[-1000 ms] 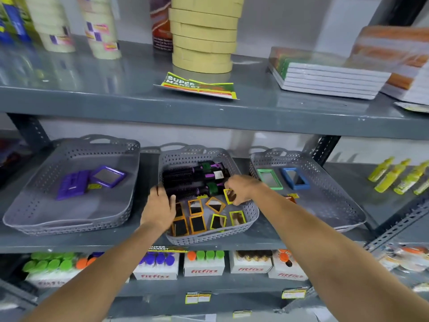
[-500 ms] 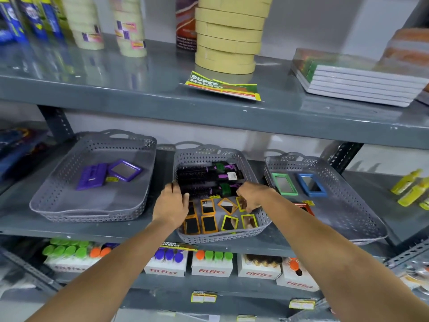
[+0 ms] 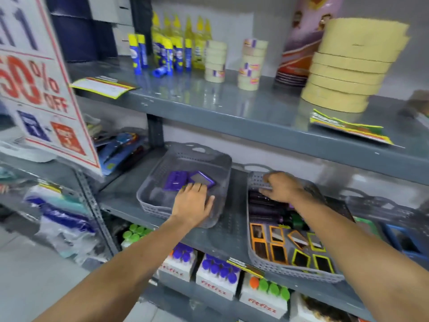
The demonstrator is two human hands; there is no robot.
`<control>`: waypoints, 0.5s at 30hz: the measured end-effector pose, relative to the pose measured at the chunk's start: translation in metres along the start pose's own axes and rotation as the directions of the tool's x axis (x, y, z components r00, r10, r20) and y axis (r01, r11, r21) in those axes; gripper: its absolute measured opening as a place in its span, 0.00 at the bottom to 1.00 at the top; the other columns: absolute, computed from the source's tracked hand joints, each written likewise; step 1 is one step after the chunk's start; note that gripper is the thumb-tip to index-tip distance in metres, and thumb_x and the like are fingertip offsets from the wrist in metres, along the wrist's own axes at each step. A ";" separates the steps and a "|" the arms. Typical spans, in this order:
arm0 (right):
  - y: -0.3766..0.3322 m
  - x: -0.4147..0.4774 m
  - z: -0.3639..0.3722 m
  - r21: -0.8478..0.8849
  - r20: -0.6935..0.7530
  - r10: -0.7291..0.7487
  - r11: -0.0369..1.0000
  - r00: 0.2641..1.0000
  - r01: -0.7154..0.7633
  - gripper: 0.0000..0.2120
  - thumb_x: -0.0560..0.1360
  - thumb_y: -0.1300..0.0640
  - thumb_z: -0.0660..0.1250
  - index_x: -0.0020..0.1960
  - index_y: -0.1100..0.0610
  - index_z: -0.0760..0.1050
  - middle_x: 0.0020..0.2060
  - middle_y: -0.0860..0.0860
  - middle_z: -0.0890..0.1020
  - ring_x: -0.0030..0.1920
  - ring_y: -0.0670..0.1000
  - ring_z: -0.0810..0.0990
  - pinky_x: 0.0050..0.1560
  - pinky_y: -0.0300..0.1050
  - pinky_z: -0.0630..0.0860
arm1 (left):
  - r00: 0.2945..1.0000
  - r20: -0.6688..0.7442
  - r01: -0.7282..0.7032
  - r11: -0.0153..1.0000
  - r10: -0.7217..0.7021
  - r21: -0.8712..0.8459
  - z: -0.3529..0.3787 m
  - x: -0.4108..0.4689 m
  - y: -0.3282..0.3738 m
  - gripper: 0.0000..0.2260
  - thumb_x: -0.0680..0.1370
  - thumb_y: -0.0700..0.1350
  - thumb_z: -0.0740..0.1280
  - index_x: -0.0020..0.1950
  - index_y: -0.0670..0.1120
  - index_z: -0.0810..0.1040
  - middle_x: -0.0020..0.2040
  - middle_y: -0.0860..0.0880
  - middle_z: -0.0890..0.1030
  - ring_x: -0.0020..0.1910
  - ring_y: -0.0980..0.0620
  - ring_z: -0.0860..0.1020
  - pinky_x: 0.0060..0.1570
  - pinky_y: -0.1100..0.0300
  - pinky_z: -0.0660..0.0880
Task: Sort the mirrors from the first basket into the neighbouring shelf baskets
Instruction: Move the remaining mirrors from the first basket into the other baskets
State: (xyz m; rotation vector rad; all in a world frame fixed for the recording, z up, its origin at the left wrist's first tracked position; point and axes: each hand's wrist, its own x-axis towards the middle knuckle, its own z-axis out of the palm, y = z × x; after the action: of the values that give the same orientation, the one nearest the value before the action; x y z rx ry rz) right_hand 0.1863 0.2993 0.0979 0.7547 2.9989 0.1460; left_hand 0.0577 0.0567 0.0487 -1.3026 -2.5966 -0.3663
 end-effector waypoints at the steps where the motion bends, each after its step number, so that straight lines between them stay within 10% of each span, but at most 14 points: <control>1: -0.019 0.011 -0.002 0.013 -0.012 -0.016 1.000 1.000 0.016 0.20 0.74 0.42 0.64 0.55 0.57 0.76 0.56 0.58 0.79 0.56 0.60 0.79 0.53 0.51 0.77 | 1.000 0.007 0.015 1.000 -0.015 0.005 -0.001 -0.002 -0.014 0.18 0.78 0.55 0.57 0.56 0.43 0.75 0.54 0.43 0.79 0.55 0.43 0.75 0.53 0.51 0.72; 15: -0.179 0.112 0.053 0.188 0.082 -0.035 0.982 0.996 0.019 0.29 0.73 0.45 0.68 0.67 0.59 0.67 0.60 0.61 0.78 0.60 0.61 0.77 0.57 0.55 0.77 | 0.992 -0.032 -0.127 0.987 0.125 -0.098 0.021 -0.025 -0.085 0.24 0.76 0.58 0.50 0.45 0.42 0.77 0.42 0.42 0.82 0.43 0.41 0.79 0.47 0.51 0.74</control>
State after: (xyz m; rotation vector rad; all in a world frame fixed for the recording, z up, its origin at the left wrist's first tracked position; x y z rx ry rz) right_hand 0.0067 0.1999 0.0240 0.7139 2.9692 -0.1669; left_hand 0.0017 -0.0044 0.0107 -1.4760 -2.4875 -0.4924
